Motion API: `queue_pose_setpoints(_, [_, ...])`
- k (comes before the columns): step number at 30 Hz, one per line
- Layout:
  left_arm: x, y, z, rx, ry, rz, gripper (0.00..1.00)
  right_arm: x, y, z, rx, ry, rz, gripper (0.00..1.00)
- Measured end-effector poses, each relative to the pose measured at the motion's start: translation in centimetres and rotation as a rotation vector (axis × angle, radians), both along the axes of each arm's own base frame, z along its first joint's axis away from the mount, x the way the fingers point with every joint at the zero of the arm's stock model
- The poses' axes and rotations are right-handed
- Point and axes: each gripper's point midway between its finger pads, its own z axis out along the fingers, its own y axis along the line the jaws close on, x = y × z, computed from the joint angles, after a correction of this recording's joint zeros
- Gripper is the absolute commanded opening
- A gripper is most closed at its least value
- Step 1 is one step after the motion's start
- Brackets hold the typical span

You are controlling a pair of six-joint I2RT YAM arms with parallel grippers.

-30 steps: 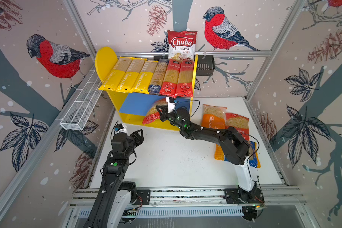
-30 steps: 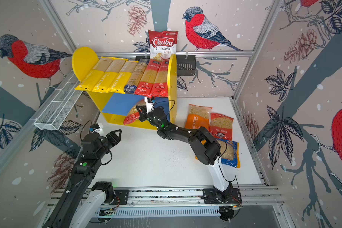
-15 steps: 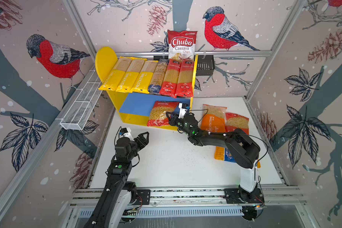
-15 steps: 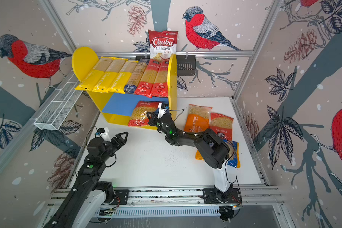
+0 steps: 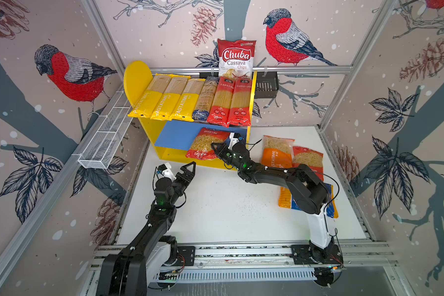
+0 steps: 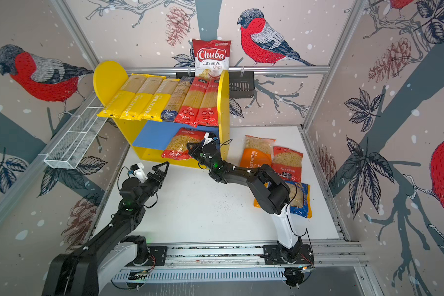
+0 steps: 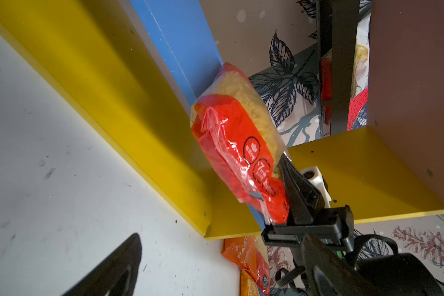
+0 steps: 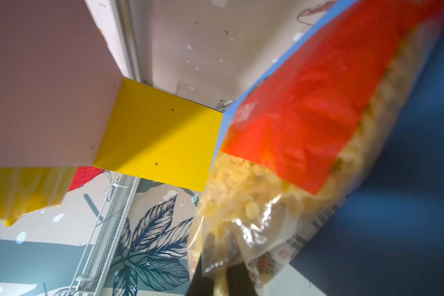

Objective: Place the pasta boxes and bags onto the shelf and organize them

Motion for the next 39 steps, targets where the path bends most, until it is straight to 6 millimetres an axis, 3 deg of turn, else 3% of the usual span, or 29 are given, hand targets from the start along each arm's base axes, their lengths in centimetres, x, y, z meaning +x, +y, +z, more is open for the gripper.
queue_pose_setpoints(7, [2.6, -1.1, 1.0, -0.053, -0.048, -0.024, 0.93, -0.5, 0.0, -1.8, -0.03, 0.09, 0.028, 0.17])
queue_pose_setpoints(17, [5.5, -3.8, 0.8, -0.099, -0.041, -0.1, 0.78, -1.2, 0.8, -1.8, -0.032, 0.148, 0.1, 0.21])
queue_pose_setpoints(20, [6.1, -4.1, 0.9, -0.102, -0.042, -0.106, 0.68, -1.4, 1.2, -1.5, -0.031, 0.157, 0.123, 0.24])
queue_pose_setpoints(24, [6.9, -4.5, 1.5, -0.121, -0.044, -0.111, 0.4, -1.6, 1.4, -1.3, -0.032, 0.168, 0.146, 0.38])
queue_pose_setpoints(27, [7.3, -4.6, 2.0, -0.122, -0.049, -0.111, 0.27, -1.9, 1.3, -1.2, -0.038, 0.174, 0.161, 0.44])
queue_pose_setpoints(33, [7.7, -4.3, 3.2, -0.102, -0.038, -0.097, 0.21, -3.8, 0.0, -1.8, -0.053, 0.195, 0.208, 0.51])
queue_pose_setpoints(39, [9.1, -1.6, 2.9, -0.089, -0.014, -0.033, 0.13, -6.8, -2.1, -2.4, -0.091, 0.169, 0.256, 0.52])
